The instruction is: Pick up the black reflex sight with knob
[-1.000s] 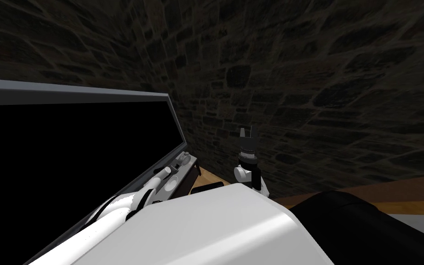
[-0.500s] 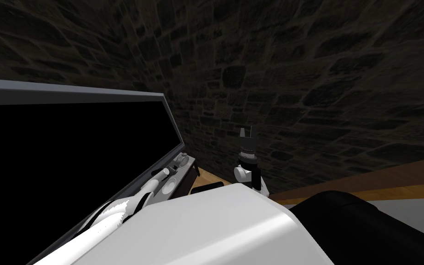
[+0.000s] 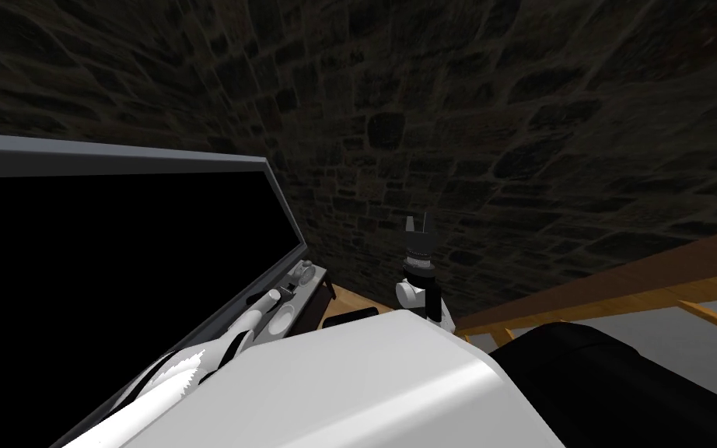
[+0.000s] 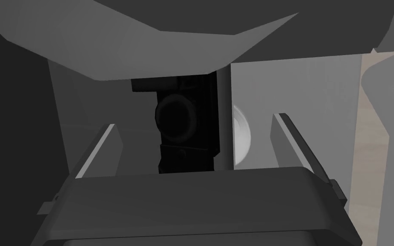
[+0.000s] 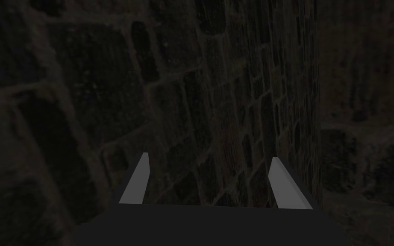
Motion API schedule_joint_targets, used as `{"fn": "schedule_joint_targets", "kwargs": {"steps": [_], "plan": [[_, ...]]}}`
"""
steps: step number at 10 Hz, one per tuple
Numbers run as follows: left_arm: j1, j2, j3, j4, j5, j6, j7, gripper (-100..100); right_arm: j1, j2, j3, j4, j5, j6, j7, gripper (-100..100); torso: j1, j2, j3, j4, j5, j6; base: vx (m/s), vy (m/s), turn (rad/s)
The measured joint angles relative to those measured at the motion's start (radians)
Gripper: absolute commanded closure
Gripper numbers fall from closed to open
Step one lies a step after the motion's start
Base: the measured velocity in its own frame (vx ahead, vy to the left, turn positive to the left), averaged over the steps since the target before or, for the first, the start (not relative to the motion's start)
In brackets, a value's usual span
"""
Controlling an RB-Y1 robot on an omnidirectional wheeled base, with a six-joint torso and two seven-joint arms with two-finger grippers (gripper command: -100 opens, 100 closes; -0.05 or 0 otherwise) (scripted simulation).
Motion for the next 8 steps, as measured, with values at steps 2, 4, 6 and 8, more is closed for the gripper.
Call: {"fn": "schedule_joint_targets", "kwargs": {"steps": [2, 4, 6, 8], "plan": [[0.008, 0.007, 0.014, 0.011, 0.038, -0.008, -0.050, -100, 0.000, 0.000, 0.000, 0.000, 0.000, 0.000, 0.000, 0, 0.000, 0.000, 0.000, 0.000, 0.000, -0.001, 0.000, -0.001, 0.012], [0.026, 0.005, 0.013, -0.026, -0.006, 0.005, -0.002, -100, 0.000, 0.000, 0.000, 0.000, 0.000, 0.000, 0.000, 0, 0.000, 0.000, 0.000, 0.000, 0.000, -0.001, -0.001, -0.006, -0.138], [0.077, 0.012, 0.037, -0.083, -0.044, 0.019, 0.051, -100, 0.000, 0.000, 0.000, 0.000, 0.000, 0.000, 0.000, 0, 0.000, 0.000, 0.000, 0.000, 0.000, -0.001, -0.003, -0.002, -0.058], [0.061, 0.018, 0.039, -0.045, 0.009, 0.006, 0.001, -100, 0.000, 0.000, 0.000, 0.000, 0.000, 0.000, 0.000, 0, 0.001, 0.000, 0.000, 0.000, 0.000, -0.001, 0.000, -0.007, -0.122]]}}
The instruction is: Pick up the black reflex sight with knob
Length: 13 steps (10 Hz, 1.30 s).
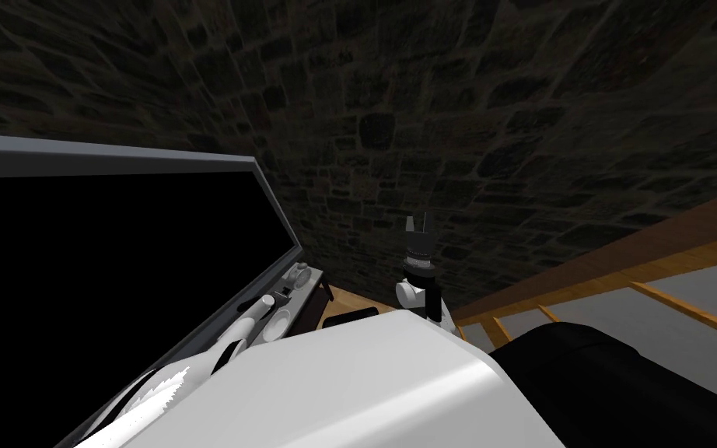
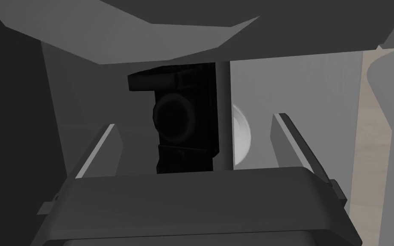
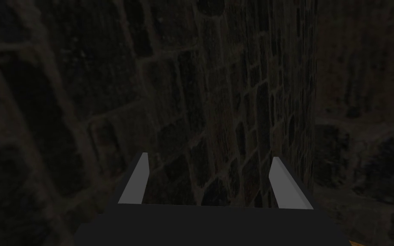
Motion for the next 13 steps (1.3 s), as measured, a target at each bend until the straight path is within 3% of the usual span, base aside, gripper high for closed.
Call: {"fn": "schedule_joint_targets", "kwargs": {"steps": [1, 2, 3, 4, 5, 7, 8, 9, 10, 11, 13], "plan": [[0.019, 0.007, 0.015, -0.001, 0.026, -0.006, -0.023, -100, 0.000, 0.000, 0.000, 0.000, 0.000, 0.000, 0.000, 0, -0.001, 0.000, 0.000, 0.000, 0.000, 0.001, -0.004, -0.016, -0.425], [0.065, 0.023, 0.039, -0.059, -0.010, 0.013, 0.013, -100, 0.000, 0.000, 0.000, 0.000, 0.000, 0.000, 0.000, 0, -0.001, 0.001, 0.000, 0.000, 0.000, 0.001, -0.005, -0.004, -0.107], [0.054, 0.030, 0.048, -0.020, 0.041, 0.004, -0.020, -100, 0.000, 0.000, 0.000, 0.000, 0.000, 0.000, 0.000, 0, 0.000, 0.000, 0.000, 0.000, 0.000, 0.000, -0.003, -0.014, -0.203], [0.101, 0.030, 0.066, -0.074, 0.002, 0.008, 0.007, -100, 0.000, 0.000, 0.000, 0.000, 0.000, 0.000, 0.000, 0, -0.001, 0.001, 0.000, 0.000, 0.000, 0.000, -0.003, -0.008, -0.115], [0.095, 0.041, 0.073, -0.037, 0.064, -0.003, -0.034, -100, 0.000, 0.000, 0.000, 0.000, 0.000, 0.000, 0.000, 0, 0.000, 0.000, 0.000, 0.000, 0.000, 0.000, -0.004, -0.013, -0.221], [0.118, 0.056, 0.103, -0.034, 0.108, -0.009, -0.081, -100, 0.000, 0.000, 0.000, 0.000, 0.000, 0.000, 0.000, 0, 0.000, 0.000, 0.000, 0.000, 0.000, 0.000, -0.002, -0.009, -0.204], [0.115, 0.072, 0.121, 0.016, 0.210, -0.025, -0.168, -100, 0.000, 0.000, 0.000, 0.000, 0.000, 0.000, 0.000, 0, 0.000, 0.000, 0.000, 0.000, 0.000, 0.001, -0.001, -0.005, -0.125], [0.142, 0.071, 0.130, -0.008, 0.188, -0.020, -0.164, -100, 0.000, 0.000, 0.000, 0.000, 0.000, 0.000, 0.000, 0, 0.000, 0.001, 0.000, 0.000, 0.000, 0.000, -0.001, -0.002, 0.027], [0.169, 0.067, 0.132, -0.058, 0.130, -0.006, -0.106, -100, 0.000, 0.000, 0.000, 0.000, 0.000, 0.000, 0.000, 0, 0.000, 0.000, 0.000, 0.000, 0.000, 0.000, -0.001, -0.001, 0.010], [0.172, 0.067, 0.132, -0.064, 0.124, -0.003, -0.093, 100, 0.000, 0.000, 0.000, 0.000, 0.000, 0.000, 0.000, 0, 0.000, 0.000, 0.000, 0.000, 0.000, 0.000, 0.000, 0.000, 0.000], [0.173, 0.061, 0.130, -0.062, 0.125, 0.001, -0.094, 100, 0.000, 0.000, 0.000, 0.000, 0.000, 0.000, 0.000, 0, 0.005, -0.002, -0.001, 0.000, -0.001, -0.001, -0.005, -0.013, -0.004]]}}
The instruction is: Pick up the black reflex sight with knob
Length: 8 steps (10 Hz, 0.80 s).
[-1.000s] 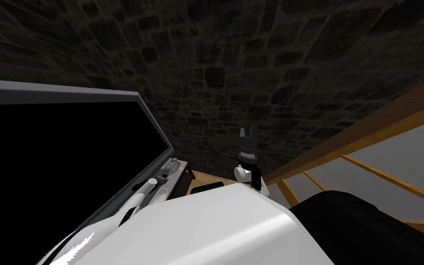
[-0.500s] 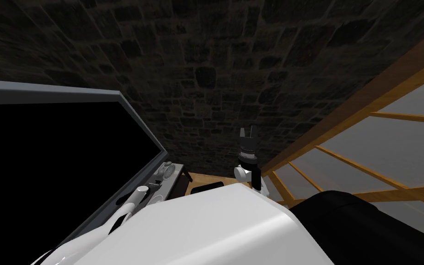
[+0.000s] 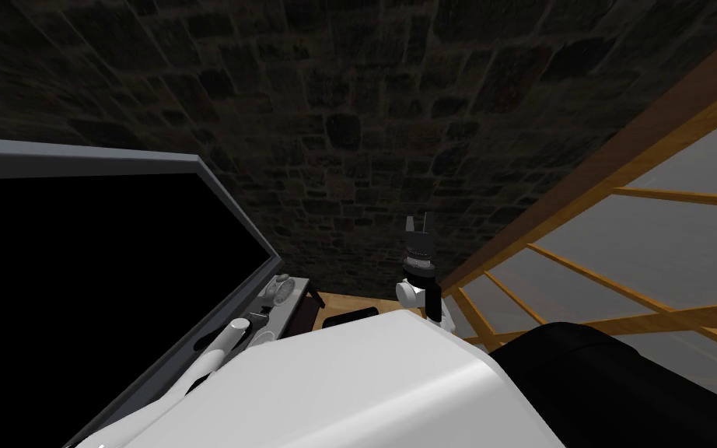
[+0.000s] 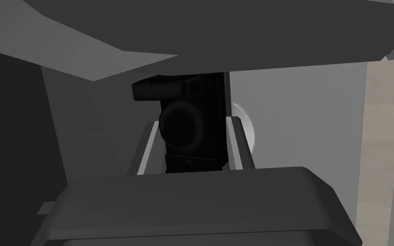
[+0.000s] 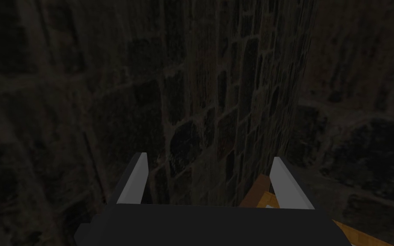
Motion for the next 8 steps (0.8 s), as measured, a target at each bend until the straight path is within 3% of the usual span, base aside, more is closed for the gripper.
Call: {"fn": "schedule_joint_targets", "kwargs": {"steps": [2, 3, 4, 6, 7, 8], "plan": [[0.000, 0.000, 0.000, 0.000, 0.000, 0.000, 0.000, 100, 0.000, 0.000, 0.000, 0.000, 0.000, 0.000, 0.000, 0, 0.003, -0.001, -0.001, 0.000, 0.000, 0.000, 0.000, 0.000, 0.000], [0.000, 0.000, 0.000, 0.000, 0.000, 0.000, 0.000, 0, 0.000, 0.000, 0.000, 0.000, 0.000, 0.000, 0.000, 0, 0.003, -0.002, -0.001, 0.000, 0.000, 0.000, 0.000, 0.000, 0.000], [0.000, 0.000, 0.000, 0.000, 0.000, 0.000, 0.000, 100, 0.000, 0.000, 0.000, 0.000, 0.000, 0.000, 0.000, 0, 0.003, -0.002, -0.001, 0.000, 0.001, 0.000, 0.004, 0.019, 0.265], [-0.016, -0.011, -0.018, -0.025, -0.060, 0.004, 0.057, 100, 0.000, 0.000, 0.000, 0.000, 0.000, 0.000, 0.000, 0, 0.004, -0.002, -0.001, 0.000, 0.000, -0.001, 0.008, 0.015, 0.072], [-0.033, -0.005, -0.021, 0.002, -0.031, -0.002, 0.037, 100, 0.000, 0.000, 0.000, 0.000, 0.000, 0.000, 0.000, 0, 0.004, -0.002, -0.001, 0.000, 0.001, 0.000, 0.003, 0.016, 0.270], [-0.084, -0.012, -0.039, 0.056, -0.014, -0.017, 0.007, 100, 0.000, 0.000, 0.000, 0.000, 0.000, 0.000, 0.000, 0, 0.004, -0.002, -0.001, 0.000, 0.001, -0.001, 0.005, 0.002, 0.113]]}}
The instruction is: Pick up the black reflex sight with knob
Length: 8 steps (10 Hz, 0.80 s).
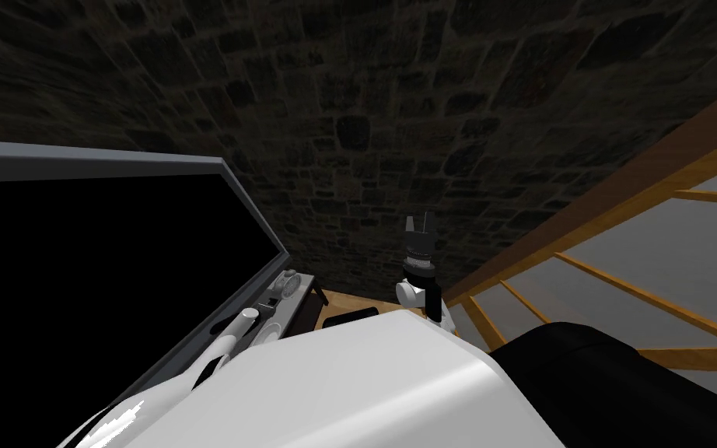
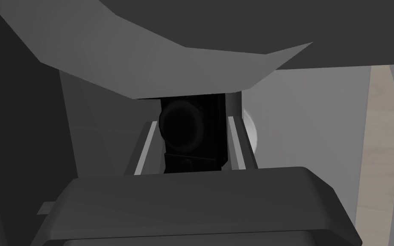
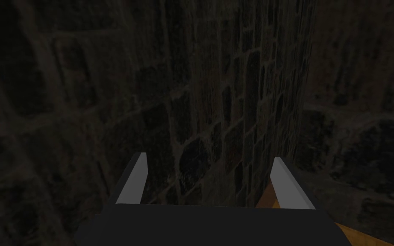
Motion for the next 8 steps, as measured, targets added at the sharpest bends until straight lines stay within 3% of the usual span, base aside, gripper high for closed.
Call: {"fn": "schedule_joint_targets", "kwargs": {"steps": [1, 2, 3, 4, 7, 8], "plan": [[-0.005, -0.003, -0.007, 0.001, 0.001, -0.001, -0.008, 100, 0.000, 0.000, 0.000, 0.000, 0.000, 0.000, 0.000, 0, 0.000, 0.001, 0.000, 0.000, 0.000, 0.000, 0.000, 0.001, -0.026], [0.006, -0.006, -0.008, -0.019, -0.018, 0.006, 0.010, 100, 0.000, 0.000, 0.000, 0.000, 0.000, 0.000, 0.000, 0, -0.001, 0.001, 0.000, 0.000, 0.000, 0.001, 0.000, 0.013, 0.196], [-0.028, -0.008, -0.024, 0.024, 0.029, -0.002, -0.031, 100, 0.000, 0.000, 0.000, 0.000, 0.000, 0.000, 0.000, 0, 0.000, 0.001, 0.000, 0.000, 0.000, 0.000, 0.001, 0.006, 0.162], [-0.051, -0.011, -0.030, 0.046, 0.049, -0.004, -0.063, 100, 0.000, 0.000, 0.000, 0.000, 0.000, 0.000, 0.000, 0, 0.000, 0.001, 0.000, 0.000, 0.000, 0.001, 0.000, 0.000, 0.000], [-0.022, -0.021, -0.036, -0.018, -0.040, 0.014, 0.018, 100, 0.000, 0.000, 0.000, 0.000, 0.000, 0.000, 0.000, 0, -0.001, 0.001, 0.000, 0.000, -0.001, 0.002, 0.000, 0.000, -0.005], [-0.023, -0.021, -0.037, -0.018, -0.052, 0.014, 0.036, 100, 0.000, 0.000, 0.000, 0.000, 0.000, 0.000, 0.000, 0, -0.001, 0.001, 0.001, 0.000, -0.001, 0.001, 0.001, 0.011, 0.274]]}}
